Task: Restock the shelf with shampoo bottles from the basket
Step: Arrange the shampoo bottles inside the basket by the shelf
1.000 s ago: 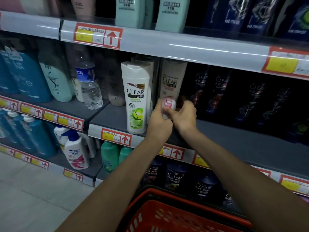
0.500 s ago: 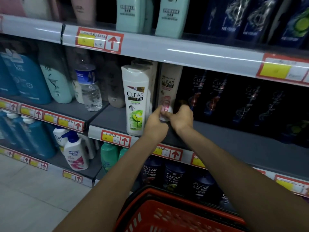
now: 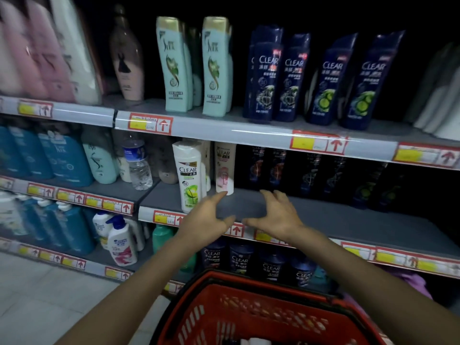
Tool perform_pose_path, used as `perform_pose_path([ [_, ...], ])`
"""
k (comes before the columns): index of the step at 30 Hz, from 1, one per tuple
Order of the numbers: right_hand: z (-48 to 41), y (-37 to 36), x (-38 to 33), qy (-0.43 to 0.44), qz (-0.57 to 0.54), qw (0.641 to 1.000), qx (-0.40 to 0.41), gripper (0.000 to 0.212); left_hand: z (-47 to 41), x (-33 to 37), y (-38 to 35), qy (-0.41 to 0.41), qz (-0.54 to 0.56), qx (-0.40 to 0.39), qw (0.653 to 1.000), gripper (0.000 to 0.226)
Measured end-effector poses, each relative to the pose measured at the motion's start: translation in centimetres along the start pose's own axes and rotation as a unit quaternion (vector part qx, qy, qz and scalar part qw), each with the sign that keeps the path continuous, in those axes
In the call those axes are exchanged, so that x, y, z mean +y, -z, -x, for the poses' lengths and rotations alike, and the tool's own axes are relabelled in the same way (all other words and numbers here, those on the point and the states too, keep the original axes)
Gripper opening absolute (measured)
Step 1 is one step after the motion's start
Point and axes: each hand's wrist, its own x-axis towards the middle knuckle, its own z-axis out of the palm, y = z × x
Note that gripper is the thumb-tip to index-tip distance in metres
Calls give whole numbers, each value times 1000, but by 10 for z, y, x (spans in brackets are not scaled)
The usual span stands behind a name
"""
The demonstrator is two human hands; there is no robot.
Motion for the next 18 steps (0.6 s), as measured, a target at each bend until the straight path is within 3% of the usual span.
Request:
perform_pose_path([
  [7, 85, 17, 27, 30, 44, 997, -63, 121, 66, 15, -6, -64, -198, -14, 978, 88],
  [12, 142, -9, 64, 62, 45, 990, -116, 127, 108, 10, -39, -66, -250, -97, 961, 92],
  [18, 199, -67, 114, 58, 63, 956, -280, 108, 144, -10, -98, -38, -277, -218, 935, 93],
])
